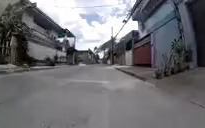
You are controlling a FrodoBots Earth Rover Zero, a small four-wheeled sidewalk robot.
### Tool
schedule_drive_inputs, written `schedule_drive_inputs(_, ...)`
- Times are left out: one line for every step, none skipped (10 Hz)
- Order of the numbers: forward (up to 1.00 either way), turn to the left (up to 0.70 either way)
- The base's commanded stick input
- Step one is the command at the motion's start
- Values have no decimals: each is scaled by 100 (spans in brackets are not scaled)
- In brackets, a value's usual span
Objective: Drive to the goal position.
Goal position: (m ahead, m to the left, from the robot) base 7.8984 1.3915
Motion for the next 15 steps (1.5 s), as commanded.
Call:
schedule_drive_inputs(100,-29)
schedule_drive_inputs(100,-3)
schedule_drive_inputs(100,0)
schedule_drive_inputs(100,0)
schedule_drive_inputs(100,0)
schedule_drive_inputs(100,0)
schedule_drive_inputs(100,0)
schedule_drive_inputs(100,0)
schedule_drive_inputs(100,0)
schedule_drive_inputs(100,0)
schedule_drive_inputs(100,0)
schedule_drive_inputs(100,0)
schedule_drive_inputs(100,0)
schedule_drive_inputs(100,0)
schedule_drive_inputs(100,0)
